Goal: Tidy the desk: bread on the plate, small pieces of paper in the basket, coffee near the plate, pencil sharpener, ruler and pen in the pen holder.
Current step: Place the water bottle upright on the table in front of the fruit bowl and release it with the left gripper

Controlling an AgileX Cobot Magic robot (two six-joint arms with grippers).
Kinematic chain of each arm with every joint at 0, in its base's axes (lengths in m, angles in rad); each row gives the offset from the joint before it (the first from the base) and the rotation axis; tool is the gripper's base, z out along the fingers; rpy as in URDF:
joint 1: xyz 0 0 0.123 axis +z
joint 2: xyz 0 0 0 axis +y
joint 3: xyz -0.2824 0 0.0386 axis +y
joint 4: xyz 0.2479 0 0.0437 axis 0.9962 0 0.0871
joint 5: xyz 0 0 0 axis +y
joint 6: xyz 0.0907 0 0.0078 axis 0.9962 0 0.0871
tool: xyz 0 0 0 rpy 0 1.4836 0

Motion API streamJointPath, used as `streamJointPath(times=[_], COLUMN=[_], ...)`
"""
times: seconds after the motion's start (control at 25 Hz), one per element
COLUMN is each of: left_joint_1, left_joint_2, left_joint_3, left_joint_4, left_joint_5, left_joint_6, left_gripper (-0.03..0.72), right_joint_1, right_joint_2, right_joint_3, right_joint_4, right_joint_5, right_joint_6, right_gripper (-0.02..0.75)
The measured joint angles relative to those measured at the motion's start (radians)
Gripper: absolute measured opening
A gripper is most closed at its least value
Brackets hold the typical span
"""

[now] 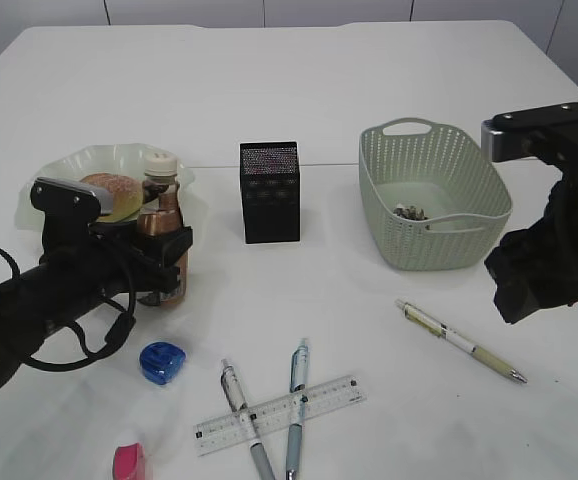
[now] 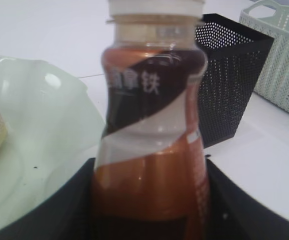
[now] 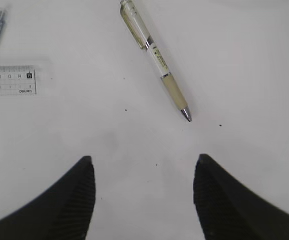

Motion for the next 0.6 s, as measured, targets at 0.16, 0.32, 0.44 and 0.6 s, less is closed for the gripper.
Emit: streamJointPath(times=[0.16,0.32,0.44,0.6], left_joint_1=[0.0,0.0,0.0,0.0], left_joint_2=[0.025,0.025,0.021,-0.003], left_joint_3=[-0.007,-0.006,-0.006,-0.006], left_joint_4=[0.0,0.0,0.0,0.002], left_joint_5=[-0.04,-0.043,-0.038,-0.005], left_joint_6=[0.005,0.009,0.011,0.047], left_gripper=[0.405,0.414,0.454,0.531], right_joint_1=[0.0,0.0,0.0,0.0], right_joint_2=[0.0,0.0,0.0,0.0], right_joint_3=[0.0,0.0,0.0,0.0], right_joint_4=[0.0,0.0,0.0,0.0], right_joint_5=[-0.001,-0.001,-0.001,-0.002], right_joint_6=[0.0,0.0,0.0,0.0], right_gripper=[0.457,0.457,0.457,0.458])
